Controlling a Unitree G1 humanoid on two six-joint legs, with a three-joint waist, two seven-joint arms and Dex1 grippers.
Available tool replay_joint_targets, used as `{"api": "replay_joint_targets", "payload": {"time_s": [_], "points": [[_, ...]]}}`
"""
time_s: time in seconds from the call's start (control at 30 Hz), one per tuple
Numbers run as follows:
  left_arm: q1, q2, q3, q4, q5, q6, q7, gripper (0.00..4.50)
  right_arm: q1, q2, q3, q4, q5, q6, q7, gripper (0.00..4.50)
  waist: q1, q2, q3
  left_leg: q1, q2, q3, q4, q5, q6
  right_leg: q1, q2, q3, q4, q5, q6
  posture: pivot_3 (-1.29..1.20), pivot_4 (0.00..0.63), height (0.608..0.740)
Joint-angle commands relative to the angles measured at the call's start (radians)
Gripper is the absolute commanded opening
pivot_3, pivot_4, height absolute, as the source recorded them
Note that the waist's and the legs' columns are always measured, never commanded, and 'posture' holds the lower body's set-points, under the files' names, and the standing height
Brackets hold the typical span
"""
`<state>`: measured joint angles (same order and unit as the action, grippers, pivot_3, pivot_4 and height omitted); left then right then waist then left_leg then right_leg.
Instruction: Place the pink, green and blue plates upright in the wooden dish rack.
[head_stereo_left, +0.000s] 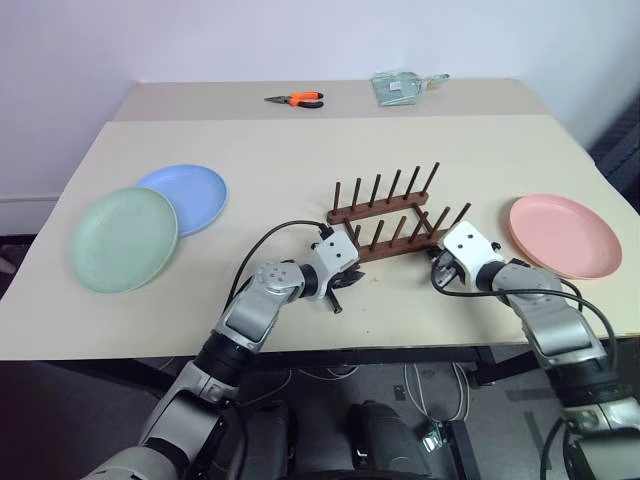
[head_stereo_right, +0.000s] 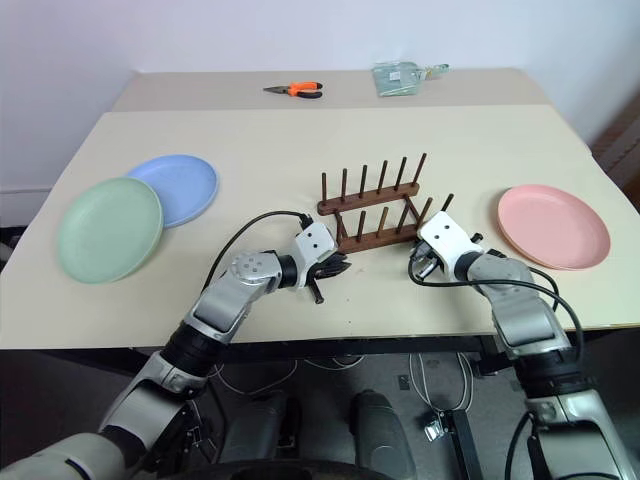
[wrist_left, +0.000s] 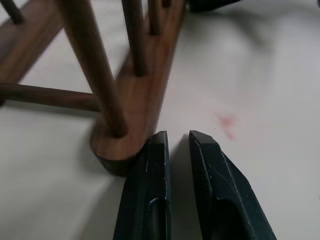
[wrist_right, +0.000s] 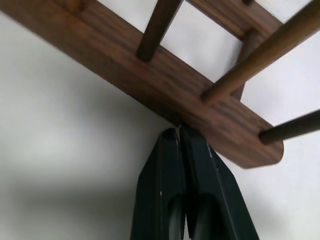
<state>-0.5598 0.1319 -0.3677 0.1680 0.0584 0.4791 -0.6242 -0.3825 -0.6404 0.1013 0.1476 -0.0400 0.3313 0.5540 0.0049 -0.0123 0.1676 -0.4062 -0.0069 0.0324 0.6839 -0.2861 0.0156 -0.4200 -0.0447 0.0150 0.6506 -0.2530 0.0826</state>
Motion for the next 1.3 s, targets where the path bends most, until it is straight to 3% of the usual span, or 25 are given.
{"api": "replay_joint_targets", "payload": {"time_s": [0.03,0.33,0.53,0.6,0.7,0.87,1.1,1.2,1.3], "points": [[-0.020,0.008,0.037,0.086,0.030,-0.012,0.077,0.68,-0.051,0.021,0.008,0.079,-0.040,-0.052,-0.032,0.06,-0.001,0.000,0.000,0.000,0.000,0.000,0.000,0.000,0.000,0.000,0.000,0.000,0.000,0.000,0.000,0.00,0.150,0.740],[-0.062,0.033,0.055,0.217,0.035,-0.083,0.135,0.68,-0.108,0.048,0.006,0.173,-0.068,-0.127,-0.047,0.06,-0.005,0.000,0.000,0.001,0.000,0.000,0.000,0.000,0.000,0.000,0.000,0.000,0.000,0.000,0.000,0.00,0.150,0.740],[-0.056,0.038,0.053,0.217,0.024,-0.107,0.135,0.68,-0.045,0.020,-0.018,0.083,-0.067,-0.124,-0.035,0.06,-0.016,0.000,0.000,0.001,0.000,0.000,-0.001,0.000,0.000,0.000,-0.001,0.000,0.000,0.000,0.000,0.00,0.150,0.740],[-0.039,0.045,0.060,0.179,0.023,-0.111,0.145,0.68,-0.001,-0.029,-0.078,-0.002,-0.020,-0.089,0.010,0.06,-0.015,0.001,-0.001,0.001,0.000,0.000,-0.001,0.000,0.000,0.000,-0.001,0.000,0.000,0.000,0.000,0.00,0.150,0.740],[-0.029,0.051,0.095,0.156,0.008,-0.082,0.169,0.68,0.047,-0.089,-0.151,-0.084,0.012,-0.044,0.034,1.39,-0.016,0.001,-0.001,0.000,0.000,0.000,-0.001,0.000,0.000,0.000,-0.002,0.000,0.000,0.000,0.000,0.00,0.150,0.740],[0.050,0.119,0.072,-0.047,-0.038,-0.124,0.033,0.68,0.121,-0.214,-0.236,-0.055,-0.027,-0.032,0.019,3.77,-0.019,0.001,-0.001,0.000,0.001,0.000,-0.003,0.000,0.000,-0.001,-0.001,0.001,0.000,0.000,0.000,0.00,0.150,0.740],[0.079,0.170,0.054,-0.255,-0.125,-0.130,-0.131,0.68,0.055,-0.245,-0.176,0.203,-0.114,-0.095,-0.038,3.77,-0.016,0.002,-0.001,-0.001,0.001,0.001,-0.002,0.000,-0.001,-0.001,-0.003,0.001,-0.001,0.000,-0.001,0.00,0.150,0.740],[0.082,0.173,0.064,-0.332,-0.179,-0.104,-0.179,0.68,0.018,-0.249,-0.145,0.310,-0.146,-0.139,-0.065,3.00,-0.016,0.002,-0.001,-0.001,0.001,0.001,-0.002,0.000,-0.001,-0.001,-0.003,0.001,-0.001,0.000,-0.001,0.00,0.150,0.740],[0.086,0.178,0.079,-0.367,-0.209,-0.079,-0.191,0.68,0.000,-0.243,-0.149,0.340,-0.136,-0.164,-0.068,1.55,-0.013,0.002,-0.001,-0.001,0.001,0.001,-0.002,0.000,-0.001,-0.001,-0.003,0.001,-0.001,0.000,-0.001,0.00,0.150,0.740]]}}
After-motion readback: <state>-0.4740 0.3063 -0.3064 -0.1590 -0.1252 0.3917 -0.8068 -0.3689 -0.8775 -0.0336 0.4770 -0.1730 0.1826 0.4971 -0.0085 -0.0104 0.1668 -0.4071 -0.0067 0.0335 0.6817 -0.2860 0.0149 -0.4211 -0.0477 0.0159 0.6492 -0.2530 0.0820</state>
